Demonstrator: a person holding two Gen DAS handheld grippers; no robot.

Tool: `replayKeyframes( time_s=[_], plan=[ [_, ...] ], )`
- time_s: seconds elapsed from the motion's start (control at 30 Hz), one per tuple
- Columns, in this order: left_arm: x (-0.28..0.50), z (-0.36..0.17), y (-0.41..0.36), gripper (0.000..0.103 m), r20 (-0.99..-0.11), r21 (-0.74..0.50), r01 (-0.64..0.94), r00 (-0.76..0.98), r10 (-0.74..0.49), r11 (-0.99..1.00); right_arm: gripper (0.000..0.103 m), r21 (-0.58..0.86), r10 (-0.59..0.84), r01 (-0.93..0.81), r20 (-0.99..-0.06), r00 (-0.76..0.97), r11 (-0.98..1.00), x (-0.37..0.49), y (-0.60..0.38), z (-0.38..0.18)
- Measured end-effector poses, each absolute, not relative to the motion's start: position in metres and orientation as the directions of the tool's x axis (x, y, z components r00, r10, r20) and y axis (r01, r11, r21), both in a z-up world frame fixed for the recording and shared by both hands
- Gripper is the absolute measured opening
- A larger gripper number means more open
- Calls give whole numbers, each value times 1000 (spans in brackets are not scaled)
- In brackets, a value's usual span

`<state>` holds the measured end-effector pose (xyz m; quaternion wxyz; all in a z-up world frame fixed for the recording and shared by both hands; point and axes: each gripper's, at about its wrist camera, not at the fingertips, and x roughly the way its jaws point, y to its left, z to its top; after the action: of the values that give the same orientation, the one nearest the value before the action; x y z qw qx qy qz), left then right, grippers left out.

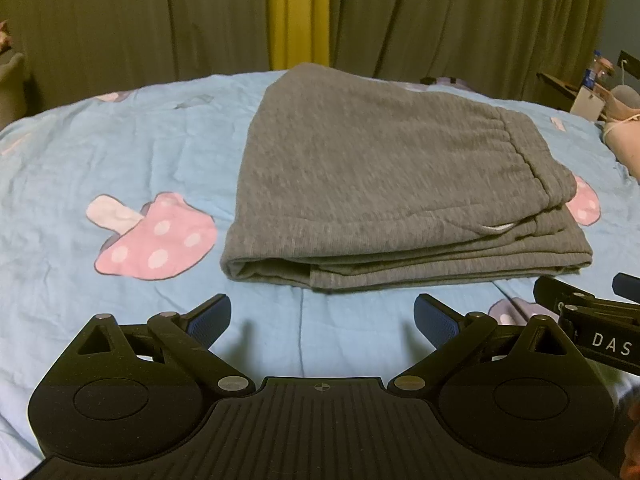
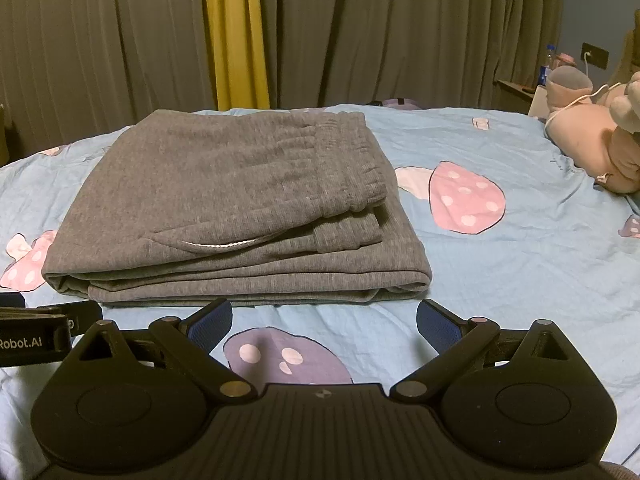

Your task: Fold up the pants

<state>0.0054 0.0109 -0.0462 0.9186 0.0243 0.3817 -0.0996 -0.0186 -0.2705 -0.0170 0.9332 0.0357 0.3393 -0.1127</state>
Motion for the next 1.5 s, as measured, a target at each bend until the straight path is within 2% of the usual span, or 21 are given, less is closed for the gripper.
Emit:
replayKeyframes(
  time_s=[1.5],
  plan=[
    [5,-48,11,101,-710,-31,205,685,-166,978,99,-22,-185,224,-645,741,974,-18,-270,-20]
  ],
)
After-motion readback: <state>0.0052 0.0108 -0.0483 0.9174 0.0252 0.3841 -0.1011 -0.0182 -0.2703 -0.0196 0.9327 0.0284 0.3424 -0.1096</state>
